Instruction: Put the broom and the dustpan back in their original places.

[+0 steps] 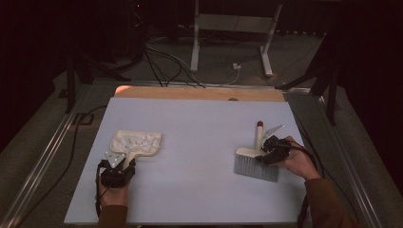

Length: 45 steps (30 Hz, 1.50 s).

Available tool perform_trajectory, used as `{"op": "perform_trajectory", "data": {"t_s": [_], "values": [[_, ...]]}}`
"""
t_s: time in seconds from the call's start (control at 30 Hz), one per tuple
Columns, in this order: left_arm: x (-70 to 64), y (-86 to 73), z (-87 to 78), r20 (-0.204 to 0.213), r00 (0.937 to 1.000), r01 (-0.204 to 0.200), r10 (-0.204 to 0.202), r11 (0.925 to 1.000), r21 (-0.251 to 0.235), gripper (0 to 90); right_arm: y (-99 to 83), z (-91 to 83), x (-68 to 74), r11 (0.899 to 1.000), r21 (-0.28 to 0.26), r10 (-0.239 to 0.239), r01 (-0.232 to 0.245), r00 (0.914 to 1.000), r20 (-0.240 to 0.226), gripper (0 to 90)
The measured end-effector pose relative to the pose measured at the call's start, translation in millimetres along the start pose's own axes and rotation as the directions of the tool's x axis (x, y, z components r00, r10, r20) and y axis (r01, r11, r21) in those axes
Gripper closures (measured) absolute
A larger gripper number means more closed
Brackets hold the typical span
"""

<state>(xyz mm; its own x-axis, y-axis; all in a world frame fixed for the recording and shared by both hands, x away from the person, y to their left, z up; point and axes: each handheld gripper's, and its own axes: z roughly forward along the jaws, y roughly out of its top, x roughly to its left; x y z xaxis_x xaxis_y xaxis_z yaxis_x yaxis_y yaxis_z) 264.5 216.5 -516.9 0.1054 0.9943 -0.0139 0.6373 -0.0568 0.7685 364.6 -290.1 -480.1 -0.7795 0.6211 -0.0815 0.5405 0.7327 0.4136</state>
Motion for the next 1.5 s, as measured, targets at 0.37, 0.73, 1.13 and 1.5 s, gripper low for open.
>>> {"op": "perform_trajectory", "data": {"t_s": [0.37,0.73,1.13,1.5], "values": [[0.2,-0.2,1.0,-0.007,0.9999,0.008,-0.008,0.9999,0.006,66.3,-9.4,-5.8,-4.6,1.0,0.003,0.007,-0.007,0.9995,0.031,49.7],[-3.1,-0.1,6.4,-0.043,0.999,0.015,-0.015,0.9997,0.017,66.3,-18.4,-13.6,-4.3,0.988,-0.117,0.098,-0.098,0.9951,-0.01,46.1],[-5.0,-0.5,13.4,-0.058,0.9983,0.011,-0.009,0.9994,0.034,65.6,-19.8,-16.9,4.8,0.967,-0.206,0.15,-0.153,0.9882,-0.028,41.9],[3.7,1.0,4.3,-0.018,0.9976,0.066,-0.066,0.997,-0.04,45.5,-19.1,-18.5,14.7,0.9,-0.332,0.283,-0.281,0.9581,-0.042,34.6]]}}
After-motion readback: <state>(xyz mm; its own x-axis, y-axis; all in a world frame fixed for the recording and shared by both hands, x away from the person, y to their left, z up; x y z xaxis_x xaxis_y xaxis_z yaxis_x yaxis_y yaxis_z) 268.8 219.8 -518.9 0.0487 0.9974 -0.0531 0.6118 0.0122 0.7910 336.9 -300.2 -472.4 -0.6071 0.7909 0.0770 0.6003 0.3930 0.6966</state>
